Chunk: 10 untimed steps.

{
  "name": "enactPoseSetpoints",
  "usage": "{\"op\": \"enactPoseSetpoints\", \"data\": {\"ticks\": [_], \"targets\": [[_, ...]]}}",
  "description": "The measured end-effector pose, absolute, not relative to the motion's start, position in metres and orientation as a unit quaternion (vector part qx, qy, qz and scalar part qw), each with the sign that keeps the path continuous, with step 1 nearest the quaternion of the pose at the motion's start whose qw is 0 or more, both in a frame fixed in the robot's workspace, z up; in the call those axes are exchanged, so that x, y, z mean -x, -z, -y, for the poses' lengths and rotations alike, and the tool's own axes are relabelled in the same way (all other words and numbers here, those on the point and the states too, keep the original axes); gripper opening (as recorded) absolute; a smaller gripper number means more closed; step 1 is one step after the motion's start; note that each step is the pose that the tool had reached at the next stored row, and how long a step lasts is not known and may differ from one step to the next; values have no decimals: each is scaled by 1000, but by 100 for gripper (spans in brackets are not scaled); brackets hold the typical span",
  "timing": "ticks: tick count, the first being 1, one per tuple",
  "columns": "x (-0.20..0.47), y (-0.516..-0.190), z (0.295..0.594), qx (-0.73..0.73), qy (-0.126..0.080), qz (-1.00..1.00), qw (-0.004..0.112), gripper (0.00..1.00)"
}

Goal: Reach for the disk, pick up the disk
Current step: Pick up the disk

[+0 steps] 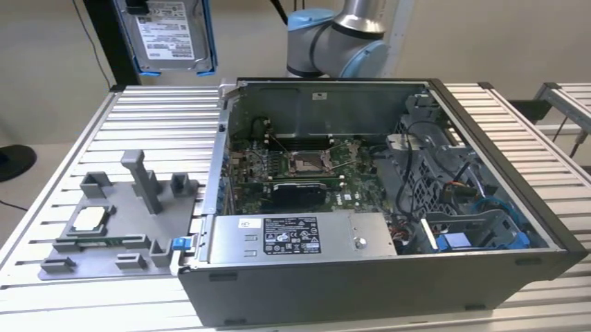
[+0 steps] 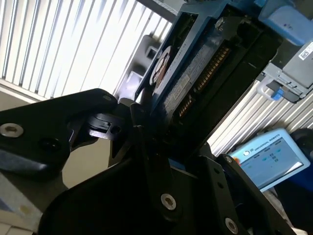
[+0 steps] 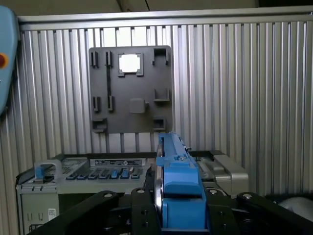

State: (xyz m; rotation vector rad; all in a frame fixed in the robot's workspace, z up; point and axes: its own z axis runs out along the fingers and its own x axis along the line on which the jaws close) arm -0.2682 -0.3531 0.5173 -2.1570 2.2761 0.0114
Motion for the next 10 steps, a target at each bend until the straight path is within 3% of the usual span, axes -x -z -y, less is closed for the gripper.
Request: {"op": "enactPoseSetpoints", "data": {"ticks": [10], "targets": [[234, -517, 353, 688, -4, -726, 3, 0]]}}
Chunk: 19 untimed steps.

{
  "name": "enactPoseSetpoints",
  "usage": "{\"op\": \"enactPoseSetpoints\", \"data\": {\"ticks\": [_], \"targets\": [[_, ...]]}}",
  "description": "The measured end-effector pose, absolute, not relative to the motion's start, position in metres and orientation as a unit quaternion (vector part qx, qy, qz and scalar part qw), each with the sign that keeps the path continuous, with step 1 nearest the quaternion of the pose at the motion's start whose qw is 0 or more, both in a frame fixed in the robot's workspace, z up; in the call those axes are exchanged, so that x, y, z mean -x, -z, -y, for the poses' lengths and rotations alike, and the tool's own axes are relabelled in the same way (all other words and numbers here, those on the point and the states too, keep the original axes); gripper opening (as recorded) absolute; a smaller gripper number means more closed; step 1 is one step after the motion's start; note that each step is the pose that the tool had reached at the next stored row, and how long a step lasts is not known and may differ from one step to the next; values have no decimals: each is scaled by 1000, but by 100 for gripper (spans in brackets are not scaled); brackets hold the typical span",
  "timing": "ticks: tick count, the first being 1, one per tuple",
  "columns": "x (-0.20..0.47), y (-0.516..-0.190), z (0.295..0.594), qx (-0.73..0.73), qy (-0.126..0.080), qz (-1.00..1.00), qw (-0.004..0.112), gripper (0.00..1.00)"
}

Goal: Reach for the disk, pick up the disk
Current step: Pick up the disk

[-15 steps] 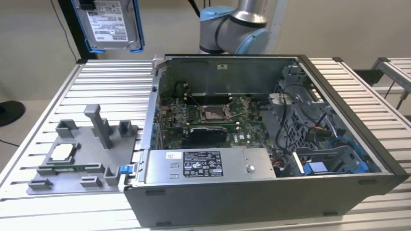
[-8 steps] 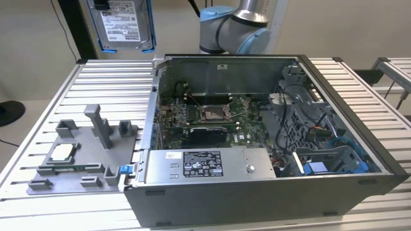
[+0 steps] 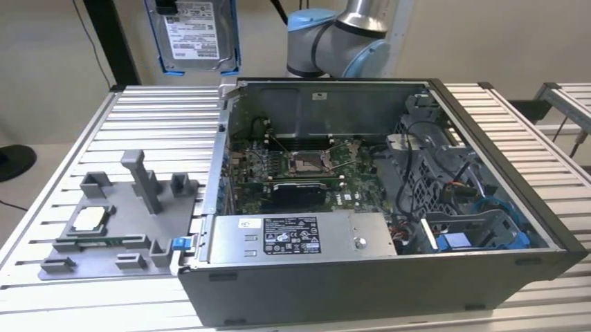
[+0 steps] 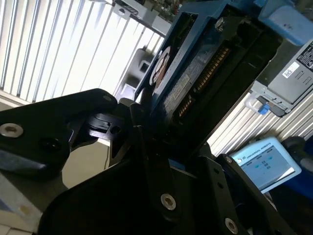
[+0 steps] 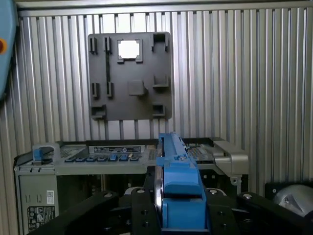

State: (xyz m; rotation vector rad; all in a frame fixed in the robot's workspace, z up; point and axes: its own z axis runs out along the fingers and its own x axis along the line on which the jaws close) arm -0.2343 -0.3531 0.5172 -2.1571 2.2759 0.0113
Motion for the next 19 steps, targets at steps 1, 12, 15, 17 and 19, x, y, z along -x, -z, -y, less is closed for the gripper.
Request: {"op": "enactPoseSetpoints", "data": {"ticks": [1, 12, 15, 17, 19], "targets": [[231, -517, 353, 688, -4, -726, 3, 0], [196, -517, 353, 688, -4, -726, 3, 0], [186, -517, 353, 688, -4, -726, 3, 0], [180, -517, 353, 688, -4, -726, 3, 0], [174, -517, 353, 688, -4, -726, 3, 0]]}}
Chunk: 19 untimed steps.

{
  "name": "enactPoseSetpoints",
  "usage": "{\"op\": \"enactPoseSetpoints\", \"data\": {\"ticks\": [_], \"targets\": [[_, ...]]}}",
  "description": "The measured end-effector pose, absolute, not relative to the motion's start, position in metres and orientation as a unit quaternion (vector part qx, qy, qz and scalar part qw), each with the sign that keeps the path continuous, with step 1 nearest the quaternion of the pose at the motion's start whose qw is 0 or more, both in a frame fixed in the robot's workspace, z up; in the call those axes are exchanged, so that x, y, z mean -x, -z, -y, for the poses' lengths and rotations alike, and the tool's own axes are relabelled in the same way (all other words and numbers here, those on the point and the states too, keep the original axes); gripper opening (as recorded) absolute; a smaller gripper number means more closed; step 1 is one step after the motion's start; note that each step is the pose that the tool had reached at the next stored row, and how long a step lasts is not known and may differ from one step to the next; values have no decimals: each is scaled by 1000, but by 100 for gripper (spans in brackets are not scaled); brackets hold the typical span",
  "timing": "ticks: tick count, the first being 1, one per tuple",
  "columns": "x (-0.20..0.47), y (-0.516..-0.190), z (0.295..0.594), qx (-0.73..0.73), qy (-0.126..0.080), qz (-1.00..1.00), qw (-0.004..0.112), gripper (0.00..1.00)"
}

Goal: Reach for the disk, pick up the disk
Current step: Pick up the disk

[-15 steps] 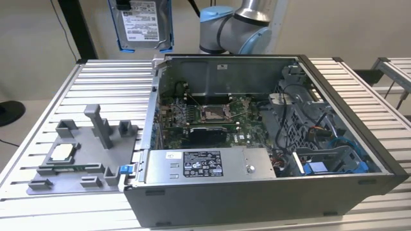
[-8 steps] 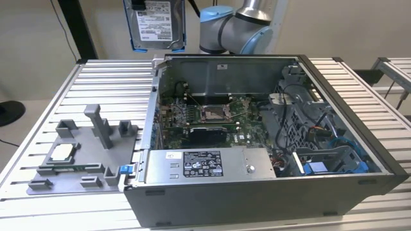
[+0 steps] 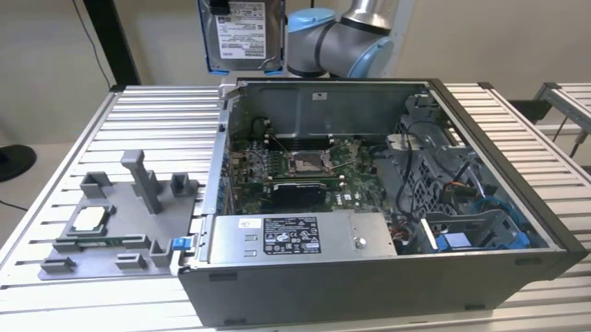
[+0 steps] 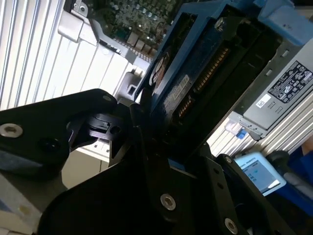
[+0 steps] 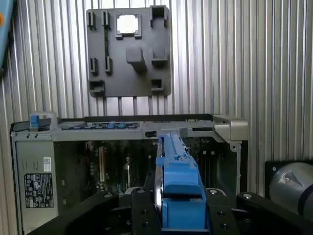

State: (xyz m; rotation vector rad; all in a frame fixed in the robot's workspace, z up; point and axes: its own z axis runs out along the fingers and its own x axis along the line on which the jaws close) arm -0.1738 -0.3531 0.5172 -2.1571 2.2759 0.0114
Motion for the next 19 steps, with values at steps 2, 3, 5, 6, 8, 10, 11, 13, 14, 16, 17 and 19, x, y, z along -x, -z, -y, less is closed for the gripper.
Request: {"op": "enactPoseSetpoints", "data": {"ticks": [2, 3, 5, 6, 8, 10, 11, 13, 14, 16, 17, 19], "targets": [[168, -517, 353, 688, -4, -726, 3, 0], [164, -517, 353, 688, -4, -726, 3, 0], [158, -517, 353, 688, -4, -726, 3, 0], [155, -517, 353, 688, -4, -726, 3, 0], [148, -517, 353, 688, -4, -726, 3, 0], [142, -517, 353, 688, -4, -726, 3, 0], [138, -517, 353, 688, -4, -726, 3, 0], [132, -517, 353, 688, -4, -726, 3, 0], [129, -517, 353, 688, -4, -726, 3, 0], [122, -517, 353, 688, -4, -726, 3, 0], [119, -517, 353, 688, -4, -726, 3, 0], [113, -517, 353, 688, -4, -726, 3, 0]]}}
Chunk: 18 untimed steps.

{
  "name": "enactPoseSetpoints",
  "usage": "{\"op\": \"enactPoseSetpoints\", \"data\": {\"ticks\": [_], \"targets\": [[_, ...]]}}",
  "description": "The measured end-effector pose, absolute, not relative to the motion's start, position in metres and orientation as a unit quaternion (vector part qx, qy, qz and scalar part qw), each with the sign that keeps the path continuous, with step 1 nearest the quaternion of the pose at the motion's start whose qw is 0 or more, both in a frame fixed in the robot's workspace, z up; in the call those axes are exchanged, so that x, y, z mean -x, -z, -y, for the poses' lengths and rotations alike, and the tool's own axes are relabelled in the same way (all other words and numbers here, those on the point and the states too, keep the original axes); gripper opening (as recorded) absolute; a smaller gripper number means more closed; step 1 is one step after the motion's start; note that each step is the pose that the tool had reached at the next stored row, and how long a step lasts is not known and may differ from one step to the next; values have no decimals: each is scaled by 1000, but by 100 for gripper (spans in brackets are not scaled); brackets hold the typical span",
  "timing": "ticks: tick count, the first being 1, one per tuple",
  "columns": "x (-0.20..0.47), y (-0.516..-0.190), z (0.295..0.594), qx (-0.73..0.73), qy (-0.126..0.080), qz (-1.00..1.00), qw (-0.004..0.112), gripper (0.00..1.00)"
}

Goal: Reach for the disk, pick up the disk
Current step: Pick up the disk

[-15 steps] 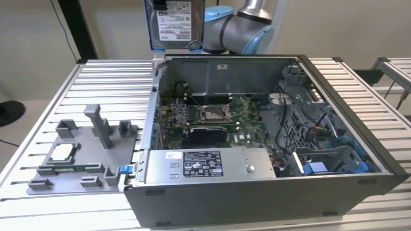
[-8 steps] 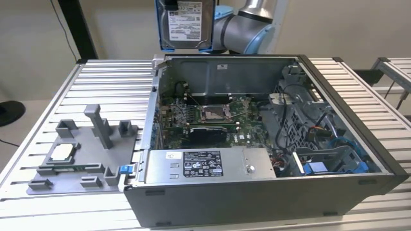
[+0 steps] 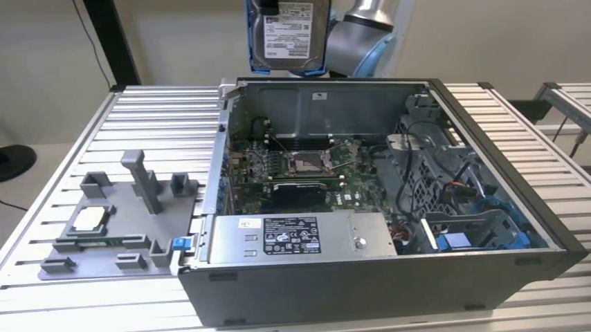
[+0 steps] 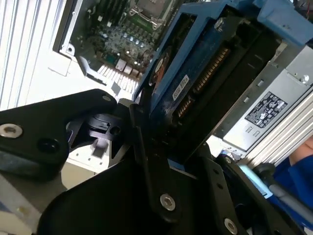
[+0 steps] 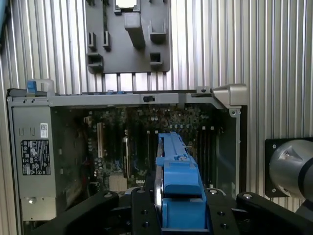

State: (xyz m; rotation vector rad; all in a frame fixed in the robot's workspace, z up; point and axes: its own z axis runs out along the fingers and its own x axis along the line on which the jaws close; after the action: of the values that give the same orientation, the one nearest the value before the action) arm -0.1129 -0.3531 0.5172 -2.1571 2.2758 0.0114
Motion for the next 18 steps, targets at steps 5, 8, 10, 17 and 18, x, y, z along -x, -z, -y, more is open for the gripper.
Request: {"op": "enactPoseSetpoints", "data": {"ticks": [5, 8, 10, 17, 18], "targets": [[97, -517, 353, 688, -4, -726, 3, 0], [88, -517, 353, 688, -4, -726, 3, 0], [82, -517, 353, 688, -4, -726, 3, 0], [56, -517, 353, 688, -4, -726, 3, 0], [52, -517, 353, 688, -4, -726, 3, 0]]}}
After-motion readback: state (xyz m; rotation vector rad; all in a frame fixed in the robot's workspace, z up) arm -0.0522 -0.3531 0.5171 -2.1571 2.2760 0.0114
